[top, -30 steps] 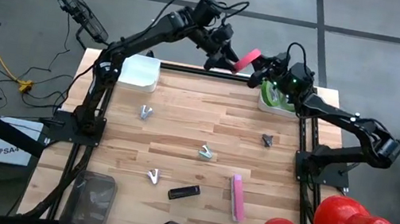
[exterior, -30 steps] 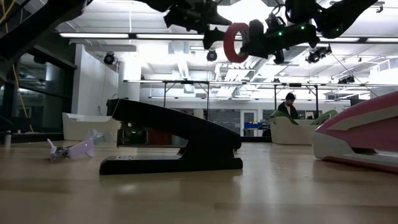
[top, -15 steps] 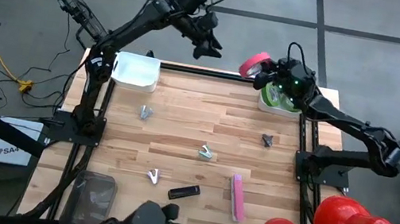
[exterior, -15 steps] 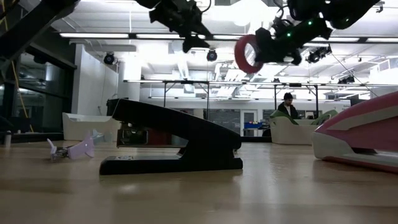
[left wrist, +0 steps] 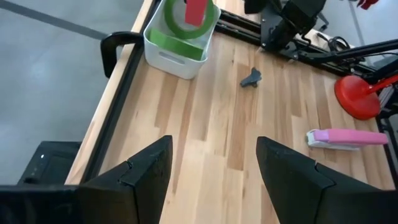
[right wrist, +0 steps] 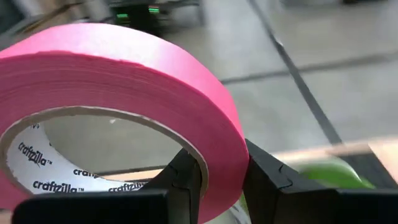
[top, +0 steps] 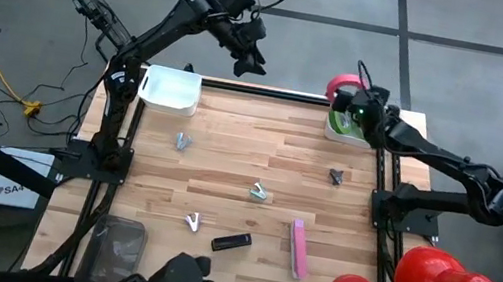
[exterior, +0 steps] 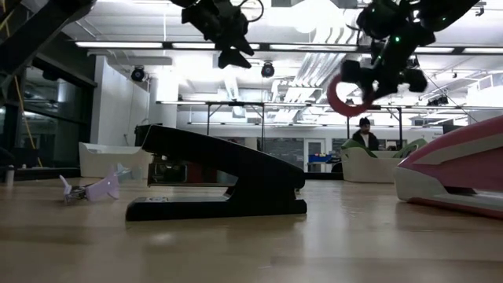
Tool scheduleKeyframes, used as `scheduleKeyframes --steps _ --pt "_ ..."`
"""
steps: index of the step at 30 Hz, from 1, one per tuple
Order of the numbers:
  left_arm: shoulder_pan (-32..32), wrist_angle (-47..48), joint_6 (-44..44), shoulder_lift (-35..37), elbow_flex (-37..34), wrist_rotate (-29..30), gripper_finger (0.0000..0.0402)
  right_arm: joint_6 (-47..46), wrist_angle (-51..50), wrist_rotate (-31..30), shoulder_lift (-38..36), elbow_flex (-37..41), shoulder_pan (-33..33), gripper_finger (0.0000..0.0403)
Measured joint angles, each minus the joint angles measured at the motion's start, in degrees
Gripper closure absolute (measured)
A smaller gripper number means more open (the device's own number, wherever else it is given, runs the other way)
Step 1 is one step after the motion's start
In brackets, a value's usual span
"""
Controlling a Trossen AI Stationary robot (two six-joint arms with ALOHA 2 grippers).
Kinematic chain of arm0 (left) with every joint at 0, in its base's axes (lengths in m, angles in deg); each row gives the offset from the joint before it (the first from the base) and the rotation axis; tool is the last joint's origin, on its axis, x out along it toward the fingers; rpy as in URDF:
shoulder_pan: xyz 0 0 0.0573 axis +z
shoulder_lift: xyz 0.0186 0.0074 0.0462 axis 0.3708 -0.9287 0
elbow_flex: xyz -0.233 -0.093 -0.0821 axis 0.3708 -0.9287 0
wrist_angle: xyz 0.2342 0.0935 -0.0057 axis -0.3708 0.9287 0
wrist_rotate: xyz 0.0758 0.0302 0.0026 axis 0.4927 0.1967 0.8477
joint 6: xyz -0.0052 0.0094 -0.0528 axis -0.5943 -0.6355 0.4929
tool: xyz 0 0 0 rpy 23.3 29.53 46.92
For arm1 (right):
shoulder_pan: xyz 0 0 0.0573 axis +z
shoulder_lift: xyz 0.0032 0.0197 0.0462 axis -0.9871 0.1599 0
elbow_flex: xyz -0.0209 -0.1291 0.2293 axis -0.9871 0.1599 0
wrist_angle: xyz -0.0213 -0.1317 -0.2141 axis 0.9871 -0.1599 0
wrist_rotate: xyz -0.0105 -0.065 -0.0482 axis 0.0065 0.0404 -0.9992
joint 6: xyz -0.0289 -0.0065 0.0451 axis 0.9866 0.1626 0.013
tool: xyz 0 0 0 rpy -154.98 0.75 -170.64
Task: Pick and place Stapler, Stapler remover, tape
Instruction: Put the pink tape into the right white bin
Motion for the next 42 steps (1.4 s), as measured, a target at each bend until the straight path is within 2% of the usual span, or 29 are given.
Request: scheduleKeyframes --steps 9,13,16,24,33,42 --pt "0.0 -0.37 -0.42 0.0 0.0 0.18 0.0172 -32.4 -11.85 -7.49 0.12 1.25 0.92 0.0327" --pt "0.0 -0.37 -0.42 0.0 0.0 0.18 0.0172 -41.67 -14.67 -9.52 0.44 1.27 1.05 0.0327" --pt "-0.02 -0.37 -0.42 0.0 0.0 0.17 0.0172 -46.39 -16.56 -9.86 1.27 1.27 1.05 0.0327" --pt "-0.02 -0.37 0.02 0.0 0.0 -0.06 0.0172 -63.21 -23.06 -5.75 6.74 1.29 1.31 0.0327" --pt "-0.02 -0.32 0.26 0.0 0.0 -0.1 0.0172 -74.27 -28.71 -2.62 10.49 1.29 1.42 0.0327" --pt "-0.02 -0.35 1.24 0.0 0.0 -0.03 0.0173 -76.78 -28.78 -2.57 14.66 1.29 -1.39 0.0322"
